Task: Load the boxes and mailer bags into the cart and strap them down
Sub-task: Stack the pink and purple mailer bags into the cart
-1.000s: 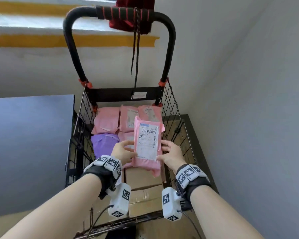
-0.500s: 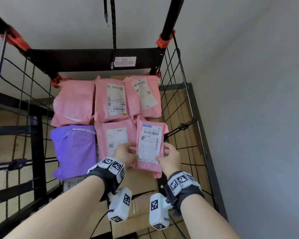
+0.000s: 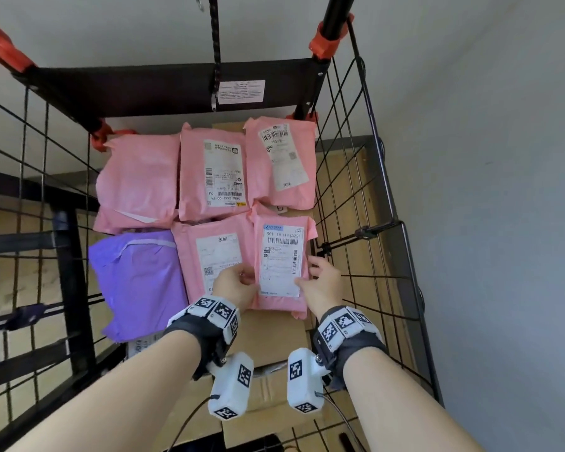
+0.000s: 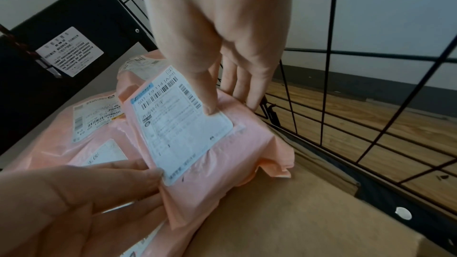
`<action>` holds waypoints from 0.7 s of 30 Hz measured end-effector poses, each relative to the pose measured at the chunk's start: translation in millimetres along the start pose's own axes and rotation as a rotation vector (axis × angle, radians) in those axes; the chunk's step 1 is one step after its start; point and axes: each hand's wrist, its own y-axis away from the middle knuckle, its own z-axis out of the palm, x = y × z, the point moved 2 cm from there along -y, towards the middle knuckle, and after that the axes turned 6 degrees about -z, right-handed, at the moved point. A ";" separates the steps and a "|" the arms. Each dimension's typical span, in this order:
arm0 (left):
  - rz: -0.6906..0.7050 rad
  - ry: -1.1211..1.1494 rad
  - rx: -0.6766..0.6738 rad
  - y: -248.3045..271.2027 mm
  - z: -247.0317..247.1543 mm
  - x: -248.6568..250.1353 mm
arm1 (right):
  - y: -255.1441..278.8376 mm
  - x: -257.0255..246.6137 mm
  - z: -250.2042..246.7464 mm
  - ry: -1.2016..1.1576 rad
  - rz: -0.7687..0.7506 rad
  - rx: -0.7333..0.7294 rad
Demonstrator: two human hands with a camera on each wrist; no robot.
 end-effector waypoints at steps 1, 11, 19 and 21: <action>-0.003 0.002 0.001 -0.4 -0.9 -1.4 | 0.9 0.1 0.5 0.001 0.004 0.002; -0.016 -0.114 -0.009 30.4 -26.9 2.0 | 36.9 -17.5 -19.4 0.136 0.004 -0.103; 0.159 -0.405 0.119 127.9 -77.4 26.7 | 102.1 -76.4 -38.9 0.391 -0.253 -0.217; 0.191 -0.418 0.185 160.0 -95.8 25.1 | 127.3 -91.2 -40.5 0.458 -0.348 -0.218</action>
